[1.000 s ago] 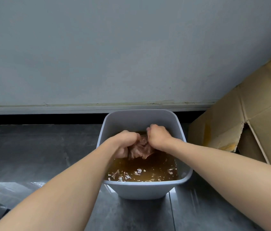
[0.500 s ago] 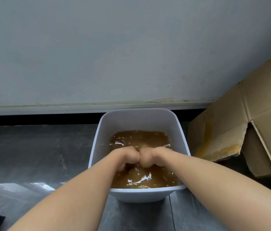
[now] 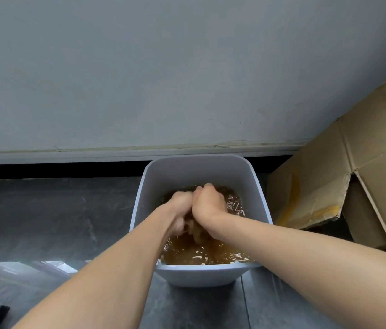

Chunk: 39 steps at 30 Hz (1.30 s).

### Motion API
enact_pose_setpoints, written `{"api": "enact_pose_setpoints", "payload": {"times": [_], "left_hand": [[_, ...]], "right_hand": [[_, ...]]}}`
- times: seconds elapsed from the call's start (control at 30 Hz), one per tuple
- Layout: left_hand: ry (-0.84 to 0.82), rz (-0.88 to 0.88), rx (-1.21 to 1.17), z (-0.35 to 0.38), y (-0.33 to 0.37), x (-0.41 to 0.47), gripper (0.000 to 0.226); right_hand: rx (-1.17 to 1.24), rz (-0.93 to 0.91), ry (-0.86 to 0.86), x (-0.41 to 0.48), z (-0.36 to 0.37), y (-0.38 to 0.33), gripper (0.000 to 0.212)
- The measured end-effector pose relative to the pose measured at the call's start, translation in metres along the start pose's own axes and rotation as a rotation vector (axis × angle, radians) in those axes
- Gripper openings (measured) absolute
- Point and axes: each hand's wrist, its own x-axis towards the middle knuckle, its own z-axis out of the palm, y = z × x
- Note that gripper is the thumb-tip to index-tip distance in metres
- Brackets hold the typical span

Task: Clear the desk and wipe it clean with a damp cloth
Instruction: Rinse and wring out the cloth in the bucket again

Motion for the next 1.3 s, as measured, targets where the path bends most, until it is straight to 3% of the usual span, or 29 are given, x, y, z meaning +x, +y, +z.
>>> {"api": "enact_pose_setpoints", "payload": {"times": [0.2,0.3,0.37,0.43,0.53,0.6,0.63,0.77,0.83,0.97,1.17,1.3], "left_hand": [[-0.091,-0.025,0.204,0.003,0.004,-0.002,0.037],[-0.016,-0.024,0.317,-0.004,0.0,-0.001,0.023],[0.066,-0.003,0.411,-0.012,-0.008,0.006,0.056],[0.091,0.071,0.58,-0.012,-0.016,0.015,0.071],[0.154,0.167,1.01,-0.011,-0.021,0.028,0.058],[0.129,0.108,1.07,-0.007,-0.02,0.027,0.051],[0.085,0.066,1.005,-0.006,-0.018,0.028,0.048],[-0.161,-0.228,0.377,-0.003,-0.007,0.023,0.028],[-0.11,-0.251,0.204,-0.005,-0.007,0.03,0.03],[0.079,-0.161,0.196,-0.01,-0.008,0.031,0.039],[0.047,-0.103,-0.143,-0.008,-0.002,0.011,0.026],[-0.017,-0.051,-0.009,-0.013,0.004,0.007,0.042]], "right_hand": [[-0.008,0.076,-0.094,0.021,-0.009,0.012,0.031],[-0.295,-0.026,-0.251,0.022,-0.014,0.017,0.053],[-0.545,-0.14,-0.301,0.02,-0.018,0.022,0.063],[-0.734,-0.259,-0.328,0.02,-0.016,0.03,0.064],[-0.868,-0.264,-0.418,0.02,-0.008,0.037,0.076],[-0.867,-0.192,-0.467,0.022,-0.007,0.035,0.077],[-0.828,-0.144,-0.496,0.022,-0.007,0.033,0.072],[-0.465,-0.034,-0.495,0.028,0.0,0.033,0.027],[-0.173,0.05,-0.409,0.024,0.004,0.031,0.018],[0.097,0.121,-0.218,0.009,0.009,0.01,0.024],[0.176,0.013,-0.094,-0.004,0.013,-0.007,0.015],[0.095,-0.064,-0.018,0.001,0.007,-0.009,0.018]]}}
